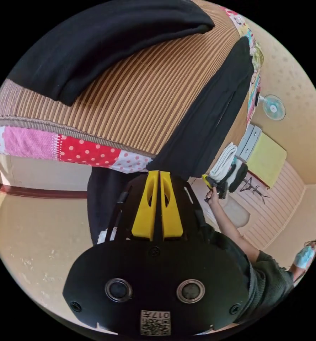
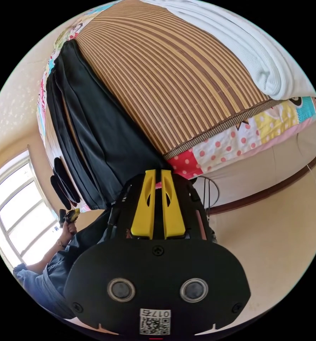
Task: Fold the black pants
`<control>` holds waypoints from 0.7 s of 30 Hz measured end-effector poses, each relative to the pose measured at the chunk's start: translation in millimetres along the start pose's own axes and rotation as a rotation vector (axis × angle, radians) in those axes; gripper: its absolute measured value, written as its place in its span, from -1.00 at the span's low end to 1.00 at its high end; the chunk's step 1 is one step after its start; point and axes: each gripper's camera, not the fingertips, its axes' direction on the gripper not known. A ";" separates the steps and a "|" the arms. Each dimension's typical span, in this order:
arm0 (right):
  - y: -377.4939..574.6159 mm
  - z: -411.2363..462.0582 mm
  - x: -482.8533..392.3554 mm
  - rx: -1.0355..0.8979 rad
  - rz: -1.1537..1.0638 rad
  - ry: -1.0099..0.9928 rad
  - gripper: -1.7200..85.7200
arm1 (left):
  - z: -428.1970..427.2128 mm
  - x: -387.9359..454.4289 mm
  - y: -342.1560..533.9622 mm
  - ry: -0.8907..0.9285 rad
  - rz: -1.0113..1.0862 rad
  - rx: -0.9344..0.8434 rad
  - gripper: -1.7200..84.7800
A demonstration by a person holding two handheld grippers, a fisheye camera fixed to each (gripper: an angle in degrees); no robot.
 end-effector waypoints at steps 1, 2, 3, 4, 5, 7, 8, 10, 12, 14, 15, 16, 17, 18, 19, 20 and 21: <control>6.2 -3.5 2.1 0.019 -0.006 -0.001 -0.85 | 2.3 -0.9 -2.4 0.050 -0.038 -0.009 -0.97; 14.3 -8.5 3.9 0.052 -0.005 0.010 -0.85 | 9.5 -3.2 -6.0 0.147 -0.119 -0.035 -0.97; 18.6 -11.2 4.9 0.070 -0.002 0.015 -0.85 | 18.7 -5.2 -7.3 0.222 -0.201 -0.071 -0.97; 26.5 -16.3 6.8 0.108 0.003 0.023 -0.84 | 23.5 -5.7 -7.1 0.246 -0.239 -0.089 -0.97; 32.3 -19.6 8.7 0.129 0.004 0.032 -0.83 | 32.2 -5.2 -4.9 0.249 -0.308 -0.124 -0.97; 37.8 -22.9 10.9 0.151 0.000 0.074 -0.81 | 41.8 1.0 -2.0 0.171 -0.344 -0.172 -0.97; 39.4 -24.0 12.8 0.156 0.003 0.122 -0.78 | 46.9 7.9 -1.2 0.084 -0.324 -0.202 -0.97; 39.0 -24.6 16.9 0.155 0.005 0.194 -0.71 | 53.7 19.1 1.2 -0.093 -0.276 -0.241 -0.97; 35.3 -20.4 24.2 0.113 -0.027 0.179 -0.68 | 60.8 31.0 9.4 -0.286 -0.217 -0.236 -0.97; 32.0 -11.0 37.2 0.015 -0.076 0.080 -0.73 | 72.2 39.5 15.2 -0.281 -0.132 -0.241 -0.97; 33.3 -12.1 40.4 0.010 -0.076 0.074 -0.75 | 81.5 46.5 19.1 -0.226 -0.059 -0.242 -0.97; 38.4 -19.0 45.8 0.020 -0.080 0.056 -0.79 | 86.1 51.0 21.4 -0.195 -0.019 -0.239 -0.97; 46.5 -30.6 50.0 0.050 -0.092 0.005 -0.82 | 95.3 61.5 26.7 -0.148 0.057 -0.233 -0.97; 51.5 -37.4 51.4 0.069 -0.097 -0.023 -0.83 | 106.3 75.9 32.8 -0.122 0.142 -0.232 -0.97; 63.6 -51.8 51.8 0.105 -0.118 -0.103 -0.85 | 112.9 84.1 35.8 -0.122 0.182 -0.235 -0.97; 77.1 -66.3 48.3 0.132 -0.161 -0.199 -0.86 | 129.6 102.4 41.6 -0.138 0.260 -0.257 -0.97; 83.8 -72.6 45.1 0.136 -0.184 -0.233 -0.87 | 149.7 122.7 47.7 -0.162 0.341 -0.293 -0.97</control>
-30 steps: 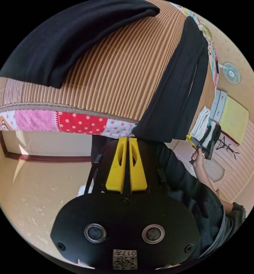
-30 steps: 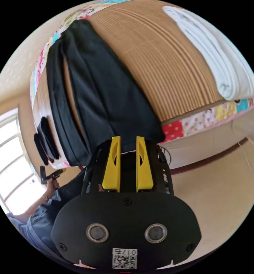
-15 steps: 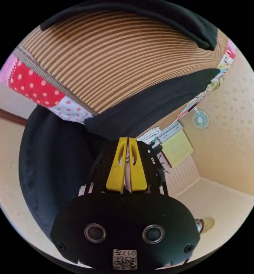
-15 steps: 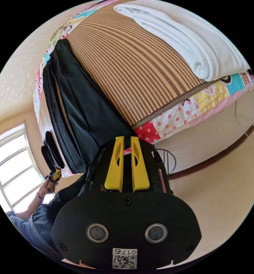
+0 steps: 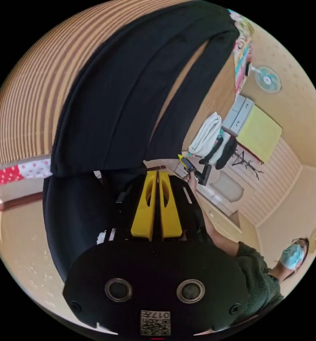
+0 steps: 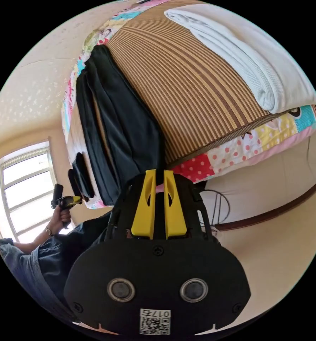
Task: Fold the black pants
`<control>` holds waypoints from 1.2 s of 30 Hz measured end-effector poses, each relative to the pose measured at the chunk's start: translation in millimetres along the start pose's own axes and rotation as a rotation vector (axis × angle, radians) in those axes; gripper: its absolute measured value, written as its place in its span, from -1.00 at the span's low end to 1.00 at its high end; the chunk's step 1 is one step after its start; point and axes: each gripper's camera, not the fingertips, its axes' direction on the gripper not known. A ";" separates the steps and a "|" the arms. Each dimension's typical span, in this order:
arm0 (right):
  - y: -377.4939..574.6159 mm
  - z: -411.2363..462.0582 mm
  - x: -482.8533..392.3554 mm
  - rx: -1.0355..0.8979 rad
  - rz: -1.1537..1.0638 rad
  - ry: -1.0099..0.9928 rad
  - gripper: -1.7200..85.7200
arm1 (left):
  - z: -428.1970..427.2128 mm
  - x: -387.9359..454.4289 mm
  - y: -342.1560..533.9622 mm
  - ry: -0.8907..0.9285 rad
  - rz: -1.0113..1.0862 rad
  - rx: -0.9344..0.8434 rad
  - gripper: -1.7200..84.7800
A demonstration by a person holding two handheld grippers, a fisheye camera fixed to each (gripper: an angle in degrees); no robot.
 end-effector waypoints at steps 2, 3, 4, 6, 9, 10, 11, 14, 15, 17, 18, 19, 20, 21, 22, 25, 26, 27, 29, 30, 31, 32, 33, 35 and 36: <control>16.1 -19.1 -27.5 -0.028 -0.081 -0.055 -0.88 | 28.6 40.1 -10.0 -0.039 0.137 -0.044 -0.95; 18.8 -23.0 -34.5 -0.037 -0.104 -0.065 -0.89 | 47.5 66.4 -15.0 -0.086 0.205 -0.053 -0.91; 21.9 -29.1 -47.3 -0.062 -0.147 -0.099 -0.89 | 56.0 77.8 -16.9 -0.117 0.224 -0.049 -0.89; 21.0 -33.6 -64.9 -0.117 -0.213 -0.156 -0.90 | 88.9 116.7 -24.5 -0.231 0.252 -0.010 -0.76; 11.9 -32.1 -93.1 -0.232 -0.354 -0.188 -0.90 | 125.7 146.5 -33.1 -0.313 0.271 0.006 -0.60; 8.2 -33.1 -103.8 -0.261 -0.434 -0.225 -0.90 | 131.8 149.6 -33.8 -0.339 0.268 0.013 -0.60; 4.2 -34.2 -110.9 -0.292 -0.503 -0.262 -0.90 | 144.3 153.1 -35.1 -0.406 0.257 0.019 -0.59; -10.6 -23.4 -110.9 -0.509 -0.638 -0.252 -0.90 | 180.3 150.1 -37.1 -0.547 0.273 -0.053 -0.69; -14.9 -22.0 -107.9 -0.560 -0.666 -0.253 -0.90 | 188.9 146.5 -33.7 -0.549 0.284 -0.057 -0.77; -45.3 -26.2 -88.9 -0.700 -0.721 -0.222 -0.90 | 196.6 140.0 -26.1 -0.552 0.285 -0.034 -0.85; -56.5 -29.0 -83.4 -0.709 -0.721 -0.194 -0.90 | 199.5 135.1 -21.3 -0.550 0.271 -0.010 -0.87; -83.9 -35.7 -72.7 -0.693 -0.703 -0.115 -0.91 | 200.5 132.2 -19.4 -0.551 0.256 0.000 -0.87; -117.8 -42.2 -63.5 -0.655 -0.678 -0.034 -0.91 | 202.3 125.8 -16.2 -0.542 0.223 0.021 -0.88; -136.3 -45.0 -60.0 -0.632 -0.664 -0.005 -0.90 | 203.7 119.8 -13.5 -0.517 0.193 0.045 -0.88; -176.1 -49.3 -54.5 -0.584 -0.630 0.020 -0.89 | 204.5 116.8 -12.2 -0.501 0.178 0.059 -0.88; -284.1 -57.4 -45.0 -0.390 -0.488 -0.042 -0.85 | 212.1 104.9 -7.4 -0.432 0.119 0.124 -0.88; -324.9 -60.2 -38.9 -0.270 -0.393 -0.081 -0.84 | 216.8 101.9 -7.0 -0.415 0.109 0.138 -0.89; -343.7 -61.0 -35.0 -0.207 -0.337 -0.112 -0.83 | 221.5 98.9 -7.3 -0.398 0.101 0.145 -0.88; -405.2 -50.3 -22.7 -0.038 -0.173 -0.291 -0.80 | 227.6 94.7 -9.2 -0.375 0.093 0.150 -0.88; -417.6 -44.9 -22.0 -0.007 -0.146 -0.315 -0.79 | 230.0 91.9 -10.5 -0.361 0.085 0.158 -0.88; -438.3 -33.2 -23.8 0.035 -0.109 -0.327 -0.78 | 230.8 90.4 -11.1 -0.353 0.078 0.164 -0.88; -456.5 -21.1 -28.3 0.059 -0.075 -0.313 -0.76 | 231.8 87.1 -12.2 -0.334 0.064 0.176 -0.88; -464.9 -15.3 -30.8 0.068 -0.058 -0.306 -0.76 | 232.5 83.8 -13.0 -0.317 0.052 0.189 -0.88; -494.3 5.6 -42.9 0.092 -0.028 -0.323 -0.73 | 233.3 79.0 -13.6 -0.294 0.038 0.208 -0.88; -500.7 10.4 -46.6 0.093 -0.028 -0.329 -0.73 | 233.8 75.4 -13.8 -0.276 0.030 0.217 -0.88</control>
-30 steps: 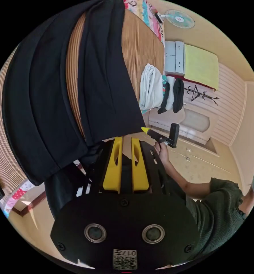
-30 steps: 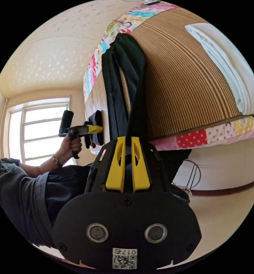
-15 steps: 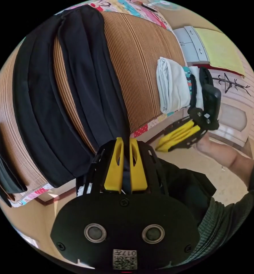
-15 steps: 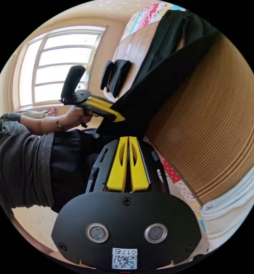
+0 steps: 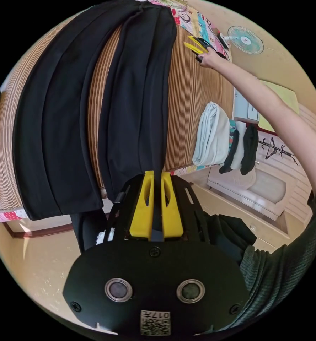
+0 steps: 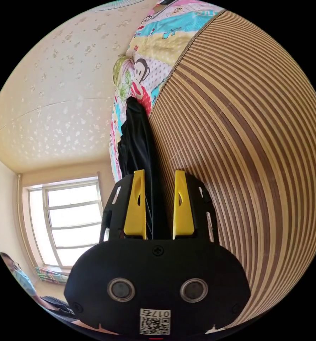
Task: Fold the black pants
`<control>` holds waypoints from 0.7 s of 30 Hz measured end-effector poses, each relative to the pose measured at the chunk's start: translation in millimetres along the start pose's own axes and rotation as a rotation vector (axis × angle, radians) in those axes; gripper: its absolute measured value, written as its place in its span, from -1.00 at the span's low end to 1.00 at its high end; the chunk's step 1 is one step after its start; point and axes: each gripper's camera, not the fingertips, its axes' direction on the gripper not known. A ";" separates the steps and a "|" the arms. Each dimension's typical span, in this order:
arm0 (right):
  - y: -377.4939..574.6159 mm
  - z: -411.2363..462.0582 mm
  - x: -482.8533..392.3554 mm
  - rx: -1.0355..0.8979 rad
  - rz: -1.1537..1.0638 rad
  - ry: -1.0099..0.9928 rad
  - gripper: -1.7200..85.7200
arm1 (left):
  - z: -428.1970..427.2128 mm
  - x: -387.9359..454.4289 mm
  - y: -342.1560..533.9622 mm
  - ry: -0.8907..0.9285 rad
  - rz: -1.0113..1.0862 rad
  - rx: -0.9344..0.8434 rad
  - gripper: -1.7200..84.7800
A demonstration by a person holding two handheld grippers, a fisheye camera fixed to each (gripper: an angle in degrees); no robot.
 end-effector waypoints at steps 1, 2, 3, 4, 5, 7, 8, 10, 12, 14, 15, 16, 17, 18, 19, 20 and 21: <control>-11.4 12.7 -5.2 -0.010 -0.014 -0.002 -0.74 | 0.4 -1.8 0.2 0.009 -0.006 0.005 -0.88; -21.8 25.1 -12.8 -0.031 -0.037 0.017 -0.76 | 0.7 -5.7 0.8 0.028 -0.017 0.018 -0.88; -26.5 30.9 -17.5 -0.041 -0.049 0.035 -0.77 | 0.7 -10.3 1.7 0.052 -0.031 0.030 -0.88; -34.2 41.4 -29.0 -0.055 -0.073 0.074 -0.79 | 0.5 -13.1 2.2 0.066 -0.039 0.036 -0.88; -38.9 48.7 -44.6 -0.051 -0.104 0.121 -0.81 | -0.6 -19.0 3.7 0.100 -0.054 0.053 -0.89; -39.0 56.5 -78.7 -0.026 -0.171 0.256 -0.85 | -3.8 -29.0 7.1 0.156 -0.071 0.084 -0.90; -34.2 64.3 -109.6 -0.004 -0.245 0.392 -0.86 | -7.5 -37.1 10.9 0.202 -0.080 0.109 -0.90; -23.5 84.9 -158.2 -0.001 -0.395 0.516 -0.88 | -17.7 -53.4 21.0 0.290 -0.111 0.165 -0.92; -9.5 110.9 -205.8 -0.010 -0.540 0.559 -0.89 | -39.2 -78.0 40.8 0.408 -0.161 0.269 -0.93; 9.4 151.0 -263.3 -0.029 -0.685 0.548 -0.90 | -56.9 -94.9 55.5 0.456 -0.193 0.333 -0.93; 13.2 162.0 -275.6 -0.042 -0.711 0.531 -0.90 | -68.1 -105.5 64.4 0.466 -0.218 0.367 -0.93; 19.5 186.5 -297.7 -0.073 -0.757 0.497 -0.90 | -73.3 -111.0 68.5 0.467 -0.232 0.383 -0.93; 23.1 214.1 -314.9 -0.119 -0.788 0.471 -0.90 | -83.2 -121.8 75.6 0.465 -0.258 0.413 -0.92; 23.3 229.4 -321.2 -0.149 -0.793 0.459 -0.90 | -92.3 -132.9 81.1 0.460 -0.273 0.445 -0.92; 19.6 259.3 -326.2 -0.227 -0.770 0.430 -0.89 | -96.0 -138.9 83.0 0.455 -0.280 0.459 -0.92; 14.4 284.0 -323.1 -0.302 -0.728 0.392 -0.89 | -101.0 -152.7 84.1 0.442 -0.302 0.473 -0.91; 13.4 292.6 -320.0 -0.324 -0.717 0.377 -0.89 | -104.0 -168.8 83.2 0.419 -0.345 0.473 -0.90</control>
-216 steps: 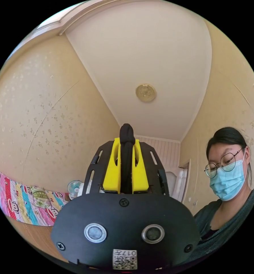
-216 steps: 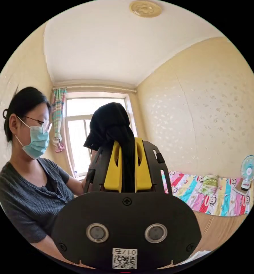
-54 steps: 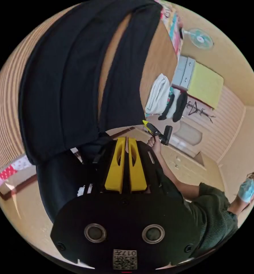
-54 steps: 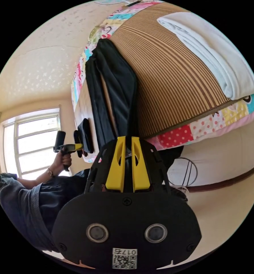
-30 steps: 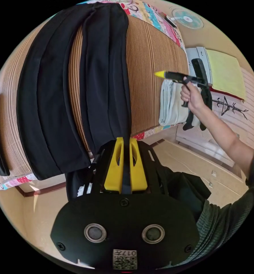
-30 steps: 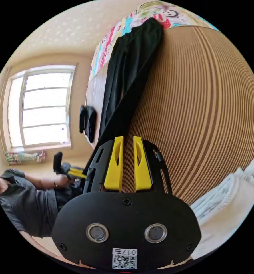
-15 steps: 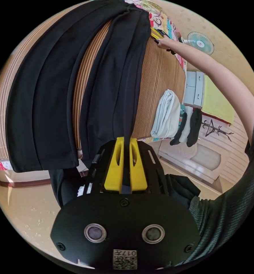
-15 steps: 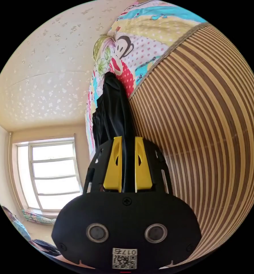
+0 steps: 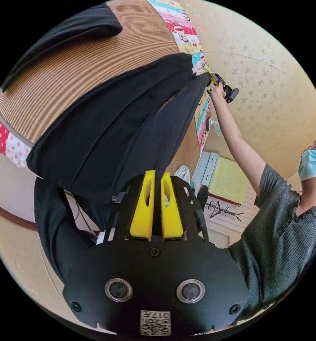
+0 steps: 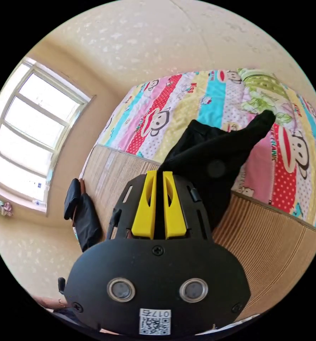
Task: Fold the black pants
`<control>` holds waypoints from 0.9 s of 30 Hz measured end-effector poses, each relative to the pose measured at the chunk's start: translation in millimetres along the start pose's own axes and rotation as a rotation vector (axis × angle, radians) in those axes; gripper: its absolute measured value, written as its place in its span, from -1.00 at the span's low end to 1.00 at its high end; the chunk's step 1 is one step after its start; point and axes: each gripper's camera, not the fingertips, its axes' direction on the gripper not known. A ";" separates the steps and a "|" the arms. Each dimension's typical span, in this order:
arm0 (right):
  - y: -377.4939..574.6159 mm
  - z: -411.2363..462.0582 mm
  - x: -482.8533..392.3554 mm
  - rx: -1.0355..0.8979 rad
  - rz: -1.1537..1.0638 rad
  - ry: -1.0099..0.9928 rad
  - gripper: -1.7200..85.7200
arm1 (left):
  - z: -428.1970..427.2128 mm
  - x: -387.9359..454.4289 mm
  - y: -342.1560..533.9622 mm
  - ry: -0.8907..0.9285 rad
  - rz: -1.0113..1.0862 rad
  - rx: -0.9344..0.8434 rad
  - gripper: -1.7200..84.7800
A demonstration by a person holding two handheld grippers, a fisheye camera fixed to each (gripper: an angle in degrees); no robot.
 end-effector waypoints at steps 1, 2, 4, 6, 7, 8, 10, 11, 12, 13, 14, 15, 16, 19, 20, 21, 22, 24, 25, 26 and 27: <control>2.1 10.4 2.2 0.004 0.006 -0.019 -0.88 | -3.5 -6.7 -4.7 -0.024 -0.019 0.008 -0.89; 11.9 13.7 6.6 0.031 0.034 -0.034 -0.87 | -10.0 -18.7 -14.4 -0.076 -0.036 0.026 -0.88; 36.4 15.6 13.3 0.036 0.042 -0.106 -0.86 | -16.6 -33.7 -30.0 -0.163 -0.039 0.025 -0.87; 76.4 17.9 17.3 -0.001 -0.010 -0.179 -0.83 | -19.4 -46.5 -49.7 -0.289 -0.028 -0.026 -0.88; 111.3 21.7 21.2 -0.059 -0.019 -0.201 -0.82 | -18.8 -47.6 -53.9 -0.311 -0.010 -0.045 -0.88; 149.5 26.5 25.5 -0.125 -0.012 -0.214 -0.81 | -16.8 -48.4 -60.9 -0.342 0.028 -0.080 -0.88; 213.2 35.4 30.9 -0.213 0.034 -0.273 -0.81 | -14.0 -47.3 -69.6 -0.367 0.079 -0.124 -0.89; 257.3 44.4 30.1 -0.271 0.068 -0.332 -0.80 | -12.8 -45.9 -74.8 -0.385 0.108 -0.154 -0.89; 280.1 50.5 27.2 -0.312 0.078 -0.354 -0.80 | -12.5 -44.0 -79.5 -0.413 0.134 -0.182 -0.89; 322.1 62.4 18.0 -0.397 0.094 -0.354 -0.79 | -12.7 -43.0 -81.5 -0.427 0.146 -0.194 -0.89; 361.1 72.3 7.2 -0.457 0.126 -0.307 -0.78 | -13.5 -40.8 -85.6 -0.450 0.171 -0.218 -0.89; 378.6 76.5 1.8 -0.476 0.144 -0.285 -0.77 | -14.0 -38.7 -89.6 -0.463 0.193 -0.245 -0.89; 408.7 84.3 -8.7 -0.502 0.183 -0.265 -0.74 | -14.4 -37.8 -91.7 -0.469 0.201 -0.257 -0.89; 459.5 101.2 -29.9 -0.531 0.313 -0.306 -0.75 | -16.9 -33.4 -100.3 -0.489 0.238 -0.313 -0.90; 471.7 101.9 -36.2 -0.526 0.368 -0.287 -0.78 | -18.1 -31.1 -103.0 -0.491 0.256 -0.337 -0.90; 475.6 98.7 -39.0 -0.503 0.387 -0.272 -0.81 | -19.5 -28.7 -105.4 -0.493 0.274 -0.366 -0.91; 479.8 88.7 -44.7 -0.459 0.407 -0.254 -0.85 | -20.7 -27.3 -106.6 -0.494 0.283 -0.381 -0.91; 479.8 70.6 -53.0 -0.403 0.427 -0.243 -0.87 | -31.7 -19.2 -110.9 -0.497 0.324 -0.424 -0.92; 478.2 57.7 -59.7 -0.365 0.433 -0.246 -0.89 | -36.5 -15.7 -111.4 -0.493 0.340 -0.425 -0.93; 476.0 45.6 -67.8 -0.328 0.428 -0.256 -0.90 | -47.2 -7.2 -110.6 -0.470 0.385 -0.420 -0.93; 474.9 40.6 -72.0 -0.315 0.423 -0.255 -0.91 | -57.8 1.2 -108.3 -0.426 0.437 -0.425 -0.94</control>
